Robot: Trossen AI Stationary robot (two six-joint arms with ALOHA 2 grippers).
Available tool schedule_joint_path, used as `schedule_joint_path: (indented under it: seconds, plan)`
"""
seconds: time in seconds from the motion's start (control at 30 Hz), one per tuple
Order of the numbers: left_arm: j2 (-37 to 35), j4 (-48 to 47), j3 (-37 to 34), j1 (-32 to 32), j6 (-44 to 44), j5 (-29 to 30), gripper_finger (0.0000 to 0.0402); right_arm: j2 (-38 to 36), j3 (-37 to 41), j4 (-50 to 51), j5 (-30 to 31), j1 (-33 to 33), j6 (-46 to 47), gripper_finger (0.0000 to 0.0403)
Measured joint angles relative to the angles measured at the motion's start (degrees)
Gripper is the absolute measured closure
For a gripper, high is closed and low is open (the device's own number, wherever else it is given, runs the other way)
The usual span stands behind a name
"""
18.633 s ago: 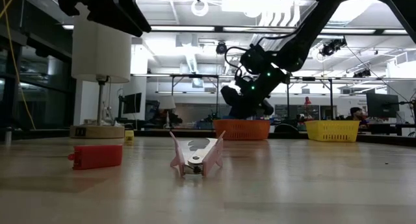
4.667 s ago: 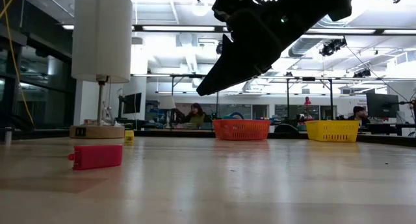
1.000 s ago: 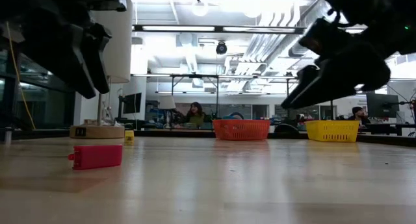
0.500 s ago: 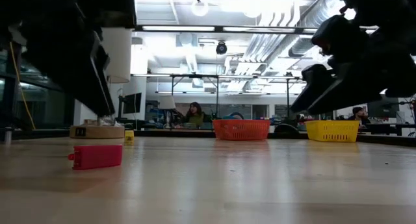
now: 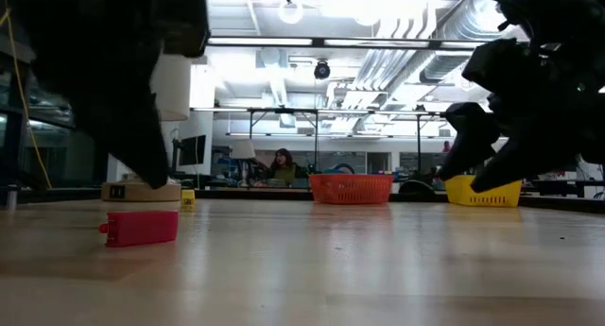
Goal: Pick and place Stapler, Stapler remover, tape
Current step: Put the mini red stapler into the yellow bin
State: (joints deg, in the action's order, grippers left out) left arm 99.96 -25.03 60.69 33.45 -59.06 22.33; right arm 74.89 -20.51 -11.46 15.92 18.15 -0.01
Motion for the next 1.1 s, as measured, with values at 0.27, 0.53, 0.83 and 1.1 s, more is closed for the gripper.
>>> schedule_joint_path:
  seconds: [0.27,0.53,0.83,1.1]
  plan:
    - [0.0,-2.18,5.0,-0.06,-6.25,-3.89,0.019,0.02,0.0,3.81,-0.74,0.0,-0.02,0.0137]
    - [-0.02,-5.53,7.89,-1.25,-12.64,-5.42,0.019,0.02,0.0,6.22,-5.39,0.02,-0.76,0.0137]
    - [-0.02,-8.58,8.67,-2.34,-19.14,-9.7,0.019,0.04,0.02,9.41,-5.66,0.0,-3.09,0.0137]
    - [1.39,-9.17,8.74,-2.34,-23.43,-12.72,0.019,-0.13,4.85,2.56,-6.47,-0.01,-3.42,0.0137]
